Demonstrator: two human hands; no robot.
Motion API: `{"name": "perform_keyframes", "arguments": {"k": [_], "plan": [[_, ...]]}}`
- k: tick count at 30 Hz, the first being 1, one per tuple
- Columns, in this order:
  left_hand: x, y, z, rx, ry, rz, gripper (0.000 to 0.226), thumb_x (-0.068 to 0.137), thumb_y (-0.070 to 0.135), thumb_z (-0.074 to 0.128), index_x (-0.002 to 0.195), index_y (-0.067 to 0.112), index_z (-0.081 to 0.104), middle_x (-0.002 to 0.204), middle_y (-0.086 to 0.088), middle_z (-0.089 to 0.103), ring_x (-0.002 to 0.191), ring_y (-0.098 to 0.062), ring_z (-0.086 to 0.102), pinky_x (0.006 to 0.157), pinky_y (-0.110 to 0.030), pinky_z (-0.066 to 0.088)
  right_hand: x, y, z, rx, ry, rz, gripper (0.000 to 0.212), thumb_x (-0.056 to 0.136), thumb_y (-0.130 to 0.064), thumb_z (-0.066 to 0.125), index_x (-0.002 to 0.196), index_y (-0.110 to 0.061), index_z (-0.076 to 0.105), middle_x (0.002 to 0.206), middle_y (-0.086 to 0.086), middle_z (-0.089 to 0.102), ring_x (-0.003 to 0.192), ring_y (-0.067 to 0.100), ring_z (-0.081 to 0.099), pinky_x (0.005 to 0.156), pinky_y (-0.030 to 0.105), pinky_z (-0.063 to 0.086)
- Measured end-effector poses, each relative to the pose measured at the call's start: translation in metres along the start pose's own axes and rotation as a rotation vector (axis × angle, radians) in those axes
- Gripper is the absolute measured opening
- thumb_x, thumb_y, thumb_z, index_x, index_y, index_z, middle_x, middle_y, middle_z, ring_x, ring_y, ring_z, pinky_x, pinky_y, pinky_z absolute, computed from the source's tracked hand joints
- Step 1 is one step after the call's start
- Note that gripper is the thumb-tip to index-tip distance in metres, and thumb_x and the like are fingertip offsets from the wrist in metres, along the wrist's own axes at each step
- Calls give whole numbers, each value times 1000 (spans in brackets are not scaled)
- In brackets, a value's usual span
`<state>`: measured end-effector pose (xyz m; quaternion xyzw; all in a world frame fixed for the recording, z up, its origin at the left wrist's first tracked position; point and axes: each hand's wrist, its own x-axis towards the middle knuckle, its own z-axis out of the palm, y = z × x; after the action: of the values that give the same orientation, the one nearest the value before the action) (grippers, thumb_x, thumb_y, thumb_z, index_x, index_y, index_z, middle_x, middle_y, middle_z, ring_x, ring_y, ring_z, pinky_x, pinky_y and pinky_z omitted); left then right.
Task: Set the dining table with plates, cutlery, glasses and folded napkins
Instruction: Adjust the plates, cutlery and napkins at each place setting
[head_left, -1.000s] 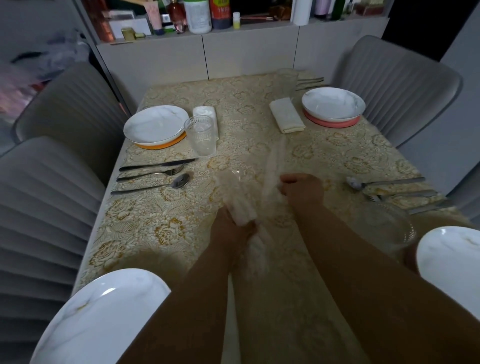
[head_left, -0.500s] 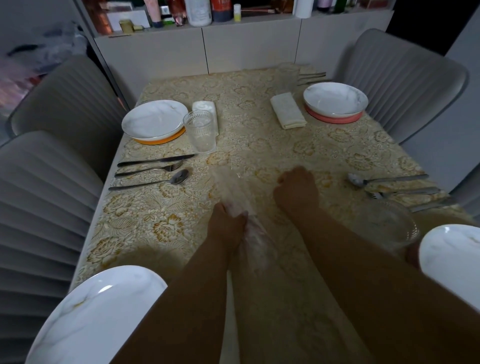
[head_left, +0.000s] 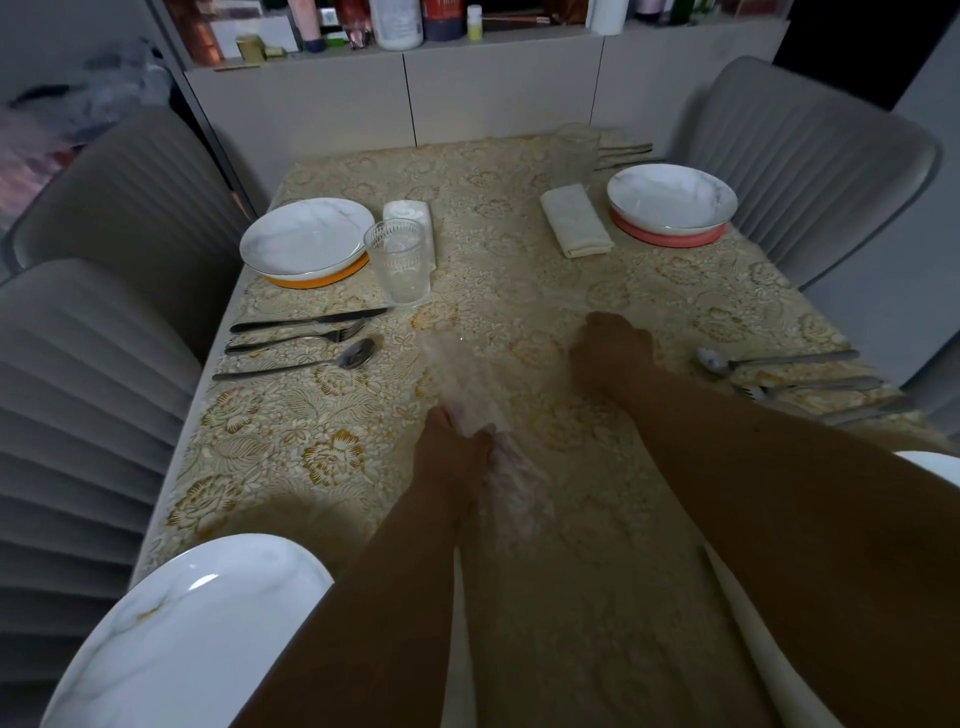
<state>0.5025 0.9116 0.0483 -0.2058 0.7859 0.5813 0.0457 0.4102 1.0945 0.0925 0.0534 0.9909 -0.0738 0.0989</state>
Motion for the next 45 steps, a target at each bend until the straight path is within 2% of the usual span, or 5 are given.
{"name": "perform_keyframes", "arguments": {"k": [10, 19, 27, 34, 45], "plan": [[3, -2, 2, 110, 38, 58, 34, 87, 28, 68, 113, 16, 49, 102, 0, 58, 90, -20, 60, 69, -29, 49, 22, 16, -4, -29, -166, 35, 58, 99, -51, 24, 150, -25, 22, 160, 3, -6, 147, 25, -3, 114, 53, 6], [1, 0, 0, 100, 21, 48, 35, 87, 28, 68, 113, 17, 49, 102, 3, 61, 79, -12, 61, 60, -19, 48, 0, -17, -26, -2, 233, 72, 49, 101, -39, 31, 133, -6, 47, 138, 11, 46, 130, 29, 39, 107, 44, 26], [2, 3, 0, -46, -43, -8, 38, 91, 42, 59, 110, 9, 57, 96, -11, 67, 77, -23, 66, 56, -31, 55, -55, -41, -12, 1228, 29, 96, 24, 76, 10, 65, 95, -3, 74, 45, -14, 59, 41, -4, 51, 50, 11, 40], [5, 3, -1, 14, -61, -16, 44, 89, 51, 49, 99, 12, 65, 92, -11, 68, 85, -29, 63, 70, -33, 48, -79, -57, 54, 988, -92, 138, 28, 80, -5, 66, 63, -26, 60, 68, 1, 61, 67, 19, 59, 68, 32, 53], [-56, 62, -8, -73, -339, -135, 20, 98, 2, 44, 107, -7, 60, 78, -9, 66, 68, -19, 64, 65, -27, 51, -112, -33, 2, 1163, -159, 175, 31, 96, -18, 46, 123, -2, 51, 113, 22, 59, 107, 31, 58, 87, 37, 47]]}}
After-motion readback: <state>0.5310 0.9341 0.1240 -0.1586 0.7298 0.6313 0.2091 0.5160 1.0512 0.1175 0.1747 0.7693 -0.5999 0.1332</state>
